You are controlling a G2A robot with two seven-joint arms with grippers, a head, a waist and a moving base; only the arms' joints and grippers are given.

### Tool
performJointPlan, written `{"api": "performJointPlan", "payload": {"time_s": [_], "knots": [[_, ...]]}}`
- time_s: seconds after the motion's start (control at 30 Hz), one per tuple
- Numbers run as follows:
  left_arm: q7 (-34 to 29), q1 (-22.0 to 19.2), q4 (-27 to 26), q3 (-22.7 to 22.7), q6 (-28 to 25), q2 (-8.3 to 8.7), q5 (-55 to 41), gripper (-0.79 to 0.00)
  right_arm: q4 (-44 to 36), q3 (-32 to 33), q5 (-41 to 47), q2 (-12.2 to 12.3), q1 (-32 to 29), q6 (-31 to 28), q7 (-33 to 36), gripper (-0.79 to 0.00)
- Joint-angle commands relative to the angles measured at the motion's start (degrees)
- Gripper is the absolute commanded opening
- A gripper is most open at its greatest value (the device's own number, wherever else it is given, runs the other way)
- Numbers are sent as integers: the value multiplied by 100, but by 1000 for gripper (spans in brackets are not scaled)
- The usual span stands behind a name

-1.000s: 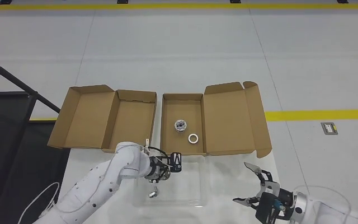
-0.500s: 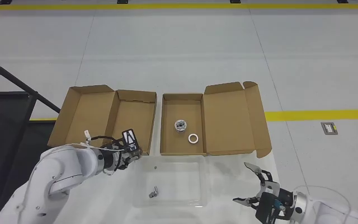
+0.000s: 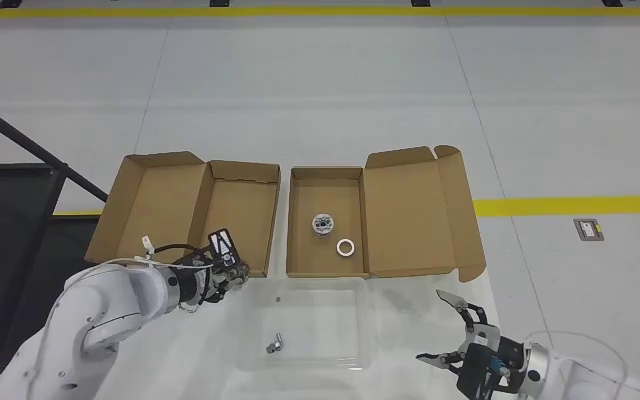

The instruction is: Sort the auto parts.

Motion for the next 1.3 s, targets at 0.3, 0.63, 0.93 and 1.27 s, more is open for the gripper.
{"api": "performJointPlan", "payload": {"time_s": [0.3,0.63,0.93,1.27], "knots": [[1056,-1520,2645,1369,1444,-479,983,-785,0,0,0,0,0,0,0,0],[1937,-2930,4972,2591,1647,-1177,771,-785,0,0,0,0,0,0,0,0],[2255,-3570,6248,3345,1596,-1748,827,-785,0,0,0,0,0,0,0,0],[2541,-3979,6890,3348,1346,-1920,961,-15,0,0,0,0,0,0,0,0]]}}
